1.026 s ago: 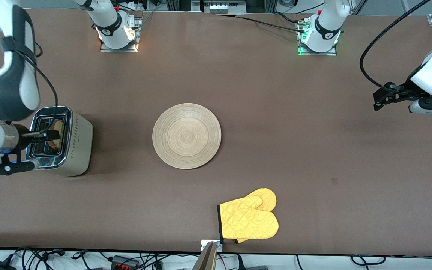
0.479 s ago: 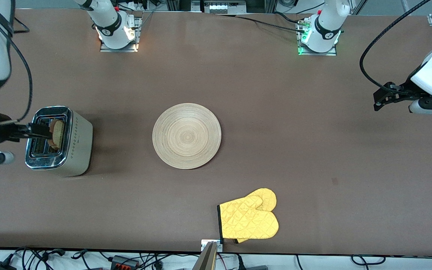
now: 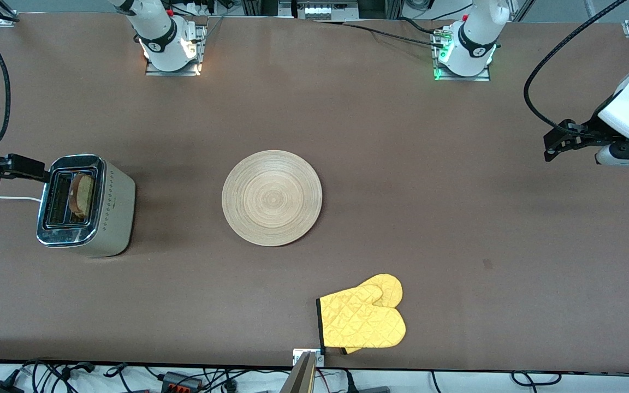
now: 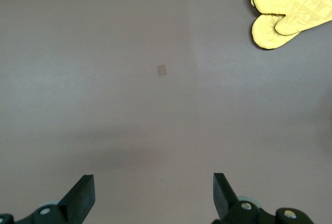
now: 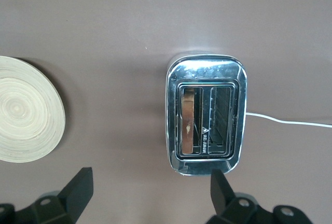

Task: Move plate and put bread in toaster
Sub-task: 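Open the right gripper and raise it off the toaster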

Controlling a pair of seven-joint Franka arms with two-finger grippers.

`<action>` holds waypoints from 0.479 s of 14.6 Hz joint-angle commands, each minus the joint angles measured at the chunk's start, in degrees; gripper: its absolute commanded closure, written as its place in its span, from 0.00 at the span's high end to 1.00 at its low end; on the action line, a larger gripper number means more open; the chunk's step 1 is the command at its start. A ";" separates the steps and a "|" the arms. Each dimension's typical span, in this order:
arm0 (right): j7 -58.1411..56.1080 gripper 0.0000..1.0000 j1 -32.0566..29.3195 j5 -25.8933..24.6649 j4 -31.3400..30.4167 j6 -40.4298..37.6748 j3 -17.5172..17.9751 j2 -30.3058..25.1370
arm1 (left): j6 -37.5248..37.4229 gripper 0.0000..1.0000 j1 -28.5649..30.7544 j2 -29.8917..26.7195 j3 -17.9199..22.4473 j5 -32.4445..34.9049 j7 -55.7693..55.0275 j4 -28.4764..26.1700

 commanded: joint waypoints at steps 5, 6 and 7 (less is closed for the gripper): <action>1.00 1.00 -2.38 1.74 -2.40 -2.77 0.41 -2.06 | -0.95 1.00 -0.19 0.75 0.13 -0.58 0.17 1.66; 1.00 1.00 -2.82 1.75 -7.72 -1.12 0.41 -5.47 | -0.95 1.00 -0.28 0.75 0.13 -0.58 0.17 1.66; 1.00 1.00 -3.26 1.66 -14.82 3.25 0.41 -10.11 | -0.95 1.00 -0.28 0.75 0.13 -0.58 0.17 1.66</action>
